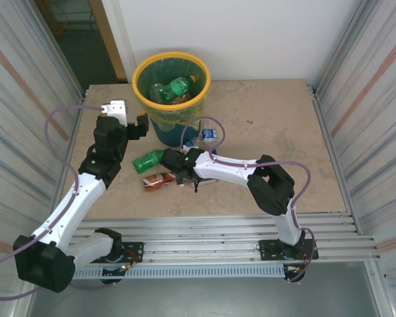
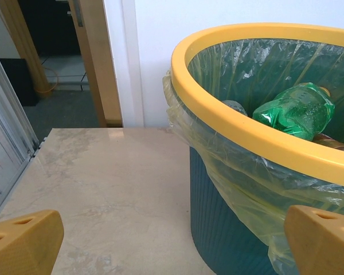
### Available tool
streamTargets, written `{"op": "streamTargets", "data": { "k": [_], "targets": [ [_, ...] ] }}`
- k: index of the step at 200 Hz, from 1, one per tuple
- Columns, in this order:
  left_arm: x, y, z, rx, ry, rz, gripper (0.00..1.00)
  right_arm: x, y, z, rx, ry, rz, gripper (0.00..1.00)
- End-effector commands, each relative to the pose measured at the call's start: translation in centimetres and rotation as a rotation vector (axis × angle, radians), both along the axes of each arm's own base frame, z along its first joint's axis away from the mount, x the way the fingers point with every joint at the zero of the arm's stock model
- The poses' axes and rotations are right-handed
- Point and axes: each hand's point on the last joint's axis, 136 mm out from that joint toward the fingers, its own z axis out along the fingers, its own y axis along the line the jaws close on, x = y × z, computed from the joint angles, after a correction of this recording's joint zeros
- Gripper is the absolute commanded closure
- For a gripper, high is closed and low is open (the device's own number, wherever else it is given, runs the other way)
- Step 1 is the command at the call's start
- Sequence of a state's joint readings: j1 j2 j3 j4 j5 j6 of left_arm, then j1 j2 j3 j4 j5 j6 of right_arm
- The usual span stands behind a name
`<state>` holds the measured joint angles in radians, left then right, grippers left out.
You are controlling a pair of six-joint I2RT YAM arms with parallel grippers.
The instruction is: Put the plastic bottles in the bin
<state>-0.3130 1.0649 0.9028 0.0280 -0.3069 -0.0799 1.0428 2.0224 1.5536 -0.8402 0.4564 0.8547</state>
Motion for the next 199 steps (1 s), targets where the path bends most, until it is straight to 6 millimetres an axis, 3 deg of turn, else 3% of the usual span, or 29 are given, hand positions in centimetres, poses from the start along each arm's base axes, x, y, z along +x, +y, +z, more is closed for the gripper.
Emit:
{"op": "streamTargets", "data": {
  "k": [1,88,165,199],
  "targets": [
    [0.1,0.1,0.9,-0.032,-0.034,0.002,0.01,-1.3,-2.1,-0.3,-0.081,0.028,0.001,0.02],
    [0.6,-0.5,1.1,-0.047,-0.029,-0.02,0.01,-2.9,-6.3,-0.5,-0.076,0.071,-0.074,0.02],
    [0.7,-0.6,1.1,-0.048,-0.026,-0.028,0.01,-5.1,-9.4,0.6,-0.077,0.096,-0.114,0.02],
    [0.8,-0.7,1.1,-0.051,-0.027,-0.03,0.01,-6.1,-9.6,2.1,0.037,0.109,-0.175,0.02]
  ]
}}
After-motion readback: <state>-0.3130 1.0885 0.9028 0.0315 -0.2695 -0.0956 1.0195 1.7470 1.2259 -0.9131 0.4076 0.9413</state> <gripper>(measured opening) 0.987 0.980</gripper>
